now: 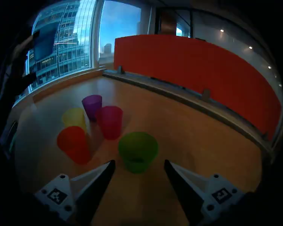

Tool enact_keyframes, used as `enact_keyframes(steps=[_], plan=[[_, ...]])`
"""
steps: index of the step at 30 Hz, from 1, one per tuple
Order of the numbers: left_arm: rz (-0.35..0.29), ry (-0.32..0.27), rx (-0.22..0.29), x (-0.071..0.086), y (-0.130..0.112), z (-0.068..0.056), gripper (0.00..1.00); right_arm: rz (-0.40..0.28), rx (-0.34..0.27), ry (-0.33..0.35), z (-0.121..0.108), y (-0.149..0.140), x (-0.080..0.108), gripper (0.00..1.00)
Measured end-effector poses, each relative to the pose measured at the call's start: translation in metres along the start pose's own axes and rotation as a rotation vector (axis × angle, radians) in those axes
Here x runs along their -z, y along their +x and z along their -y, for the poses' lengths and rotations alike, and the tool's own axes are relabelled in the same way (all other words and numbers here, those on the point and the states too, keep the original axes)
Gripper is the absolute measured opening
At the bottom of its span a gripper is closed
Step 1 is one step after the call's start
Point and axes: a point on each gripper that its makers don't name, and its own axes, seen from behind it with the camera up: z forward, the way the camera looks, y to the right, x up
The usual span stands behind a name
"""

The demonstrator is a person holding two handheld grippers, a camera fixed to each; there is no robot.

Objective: Pour water

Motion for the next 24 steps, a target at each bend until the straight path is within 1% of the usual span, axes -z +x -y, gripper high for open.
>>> enact_keyframes(steps=[15, 24], plan=[[0.007, 0.009, -0.014, 0.006, 0.0, 0.001, 0.9, 0.043, -0.006, 0.017, 0.003, -0.006, -0.04, 1.0], [0.011, 0.013, -0.02, 0.008, 0.0, 0.003, 0.9, 0.048, -0.005, 0.02, 0.005, -0.004, -0.051, 1.0]])
